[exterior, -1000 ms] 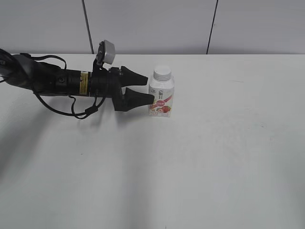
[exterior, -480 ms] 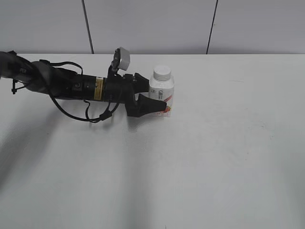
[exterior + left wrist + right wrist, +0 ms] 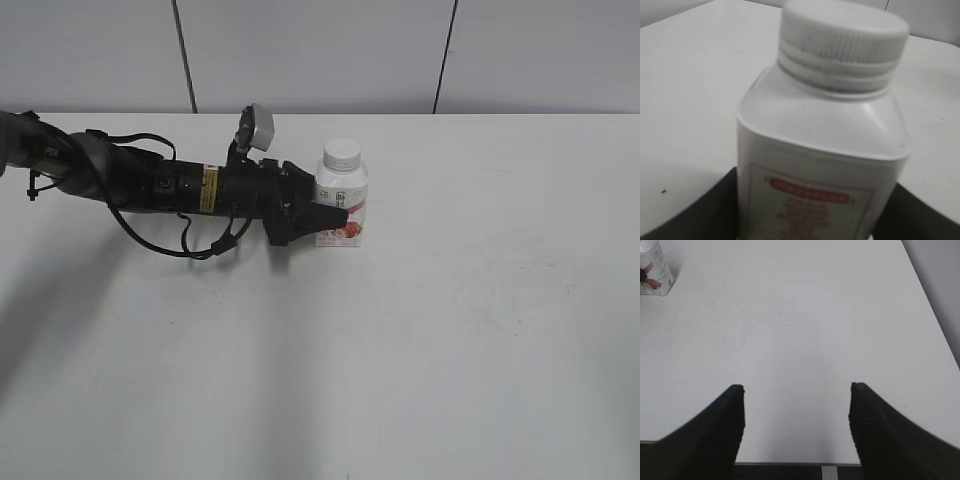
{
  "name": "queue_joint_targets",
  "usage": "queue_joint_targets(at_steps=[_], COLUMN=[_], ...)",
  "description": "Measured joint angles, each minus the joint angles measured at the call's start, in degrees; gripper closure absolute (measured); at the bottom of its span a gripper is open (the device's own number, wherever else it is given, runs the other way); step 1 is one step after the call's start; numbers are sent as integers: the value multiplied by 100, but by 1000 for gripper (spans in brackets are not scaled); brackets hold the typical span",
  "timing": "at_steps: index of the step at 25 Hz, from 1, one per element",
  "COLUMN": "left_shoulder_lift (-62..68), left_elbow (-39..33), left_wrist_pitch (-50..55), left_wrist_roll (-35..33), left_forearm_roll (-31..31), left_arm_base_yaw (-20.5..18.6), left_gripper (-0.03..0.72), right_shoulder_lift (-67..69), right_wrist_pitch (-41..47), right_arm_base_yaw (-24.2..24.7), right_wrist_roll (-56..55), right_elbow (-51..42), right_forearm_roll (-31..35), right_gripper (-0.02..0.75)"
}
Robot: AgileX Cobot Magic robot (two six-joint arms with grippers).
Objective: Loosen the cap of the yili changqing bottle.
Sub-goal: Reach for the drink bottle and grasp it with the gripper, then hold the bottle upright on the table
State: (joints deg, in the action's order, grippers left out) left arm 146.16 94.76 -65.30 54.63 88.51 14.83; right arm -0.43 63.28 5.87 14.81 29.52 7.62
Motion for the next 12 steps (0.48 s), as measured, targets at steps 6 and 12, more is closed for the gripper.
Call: queue_joint_targets(at_steps=[6, 12], left_shoulder_lift=[5, -582], left_elbow=[-17, -912], left_wrist_pitch=[-91, -124], left_wrist_roll=[0, -245], left_forearm_roll=[41, 65], left_arm_base_yaw=[6, 4], left_gripper=[302, 305], right_shoulder_lift=[0, 0], right_wrist_pitch=[0, 0], right_arm_base_yaw=[0, 0], right_wrist_roll=[0, 0], right_elbow=[0, 0], right_forearm_roll=[0, 0], right_gripper=[218, 218])
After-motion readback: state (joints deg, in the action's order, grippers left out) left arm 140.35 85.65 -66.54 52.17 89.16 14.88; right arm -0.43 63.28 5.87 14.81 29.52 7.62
